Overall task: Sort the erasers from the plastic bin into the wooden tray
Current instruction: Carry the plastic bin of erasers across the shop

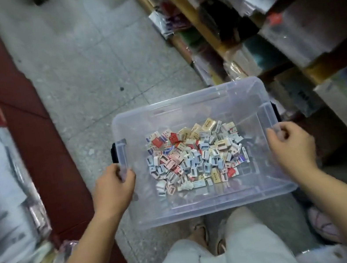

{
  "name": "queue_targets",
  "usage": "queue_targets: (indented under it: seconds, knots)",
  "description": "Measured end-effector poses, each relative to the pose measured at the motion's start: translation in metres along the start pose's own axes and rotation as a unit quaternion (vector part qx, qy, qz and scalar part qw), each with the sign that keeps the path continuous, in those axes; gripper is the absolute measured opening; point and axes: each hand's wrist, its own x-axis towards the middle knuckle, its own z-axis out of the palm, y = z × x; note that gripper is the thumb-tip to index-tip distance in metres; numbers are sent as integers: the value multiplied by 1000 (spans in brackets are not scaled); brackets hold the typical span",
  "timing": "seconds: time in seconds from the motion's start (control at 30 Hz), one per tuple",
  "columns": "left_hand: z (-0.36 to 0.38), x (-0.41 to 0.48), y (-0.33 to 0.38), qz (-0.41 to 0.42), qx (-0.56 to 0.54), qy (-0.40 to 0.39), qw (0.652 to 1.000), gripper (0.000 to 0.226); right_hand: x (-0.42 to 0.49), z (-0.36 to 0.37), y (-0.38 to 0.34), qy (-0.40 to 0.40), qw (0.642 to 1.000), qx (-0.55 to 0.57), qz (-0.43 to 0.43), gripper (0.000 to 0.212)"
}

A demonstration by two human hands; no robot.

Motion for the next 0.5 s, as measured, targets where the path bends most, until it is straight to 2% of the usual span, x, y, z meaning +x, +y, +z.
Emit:
queue_targets:
  seconds: [0.23, 0.5]
  knots:
    - [-79, 86, -23, -75, -51, 77, 993, 16, 69, 67, -145, -49, 995, -8, -85, 19]
    - [-134, 222, -13, -127, -64, 103, 984, 24, 181, 146, -292, -84, 984, -39, -155, 23]
